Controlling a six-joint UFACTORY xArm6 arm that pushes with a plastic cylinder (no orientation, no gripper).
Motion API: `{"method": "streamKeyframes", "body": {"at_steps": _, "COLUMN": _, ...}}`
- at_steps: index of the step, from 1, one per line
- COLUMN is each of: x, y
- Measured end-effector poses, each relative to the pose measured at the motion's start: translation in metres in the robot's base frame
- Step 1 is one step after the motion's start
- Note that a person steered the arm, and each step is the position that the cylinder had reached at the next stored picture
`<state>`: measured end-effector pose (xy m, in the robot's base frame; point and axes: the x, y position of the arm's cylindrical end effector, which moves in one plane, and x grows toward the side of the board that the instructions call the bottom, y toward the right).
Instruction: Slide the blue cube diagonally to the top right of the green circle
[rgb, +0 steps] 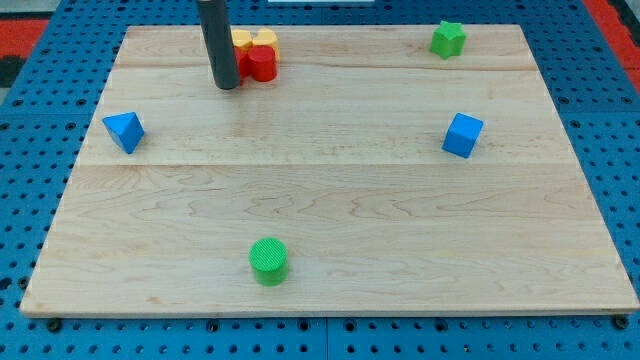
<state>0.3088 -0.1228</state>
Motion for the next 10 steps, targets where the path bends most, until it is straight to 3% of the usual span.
{"method": "streamKeyframes", "body": {"at_steps": 5, "x": 0.001, "y": -0.010}}
{"method": "streamKeyframes", "body": {"at_steps": 7, "x": -0.002, "y": 0.015}}
{"method": "streamKeyframes", "body": {"at_steps": 9, "x": 0.016, "y": 0.015}}
{"method": "streamKeyframes", "body": {"at_steps": 10, "x": 0.025, "y": 0.084}}
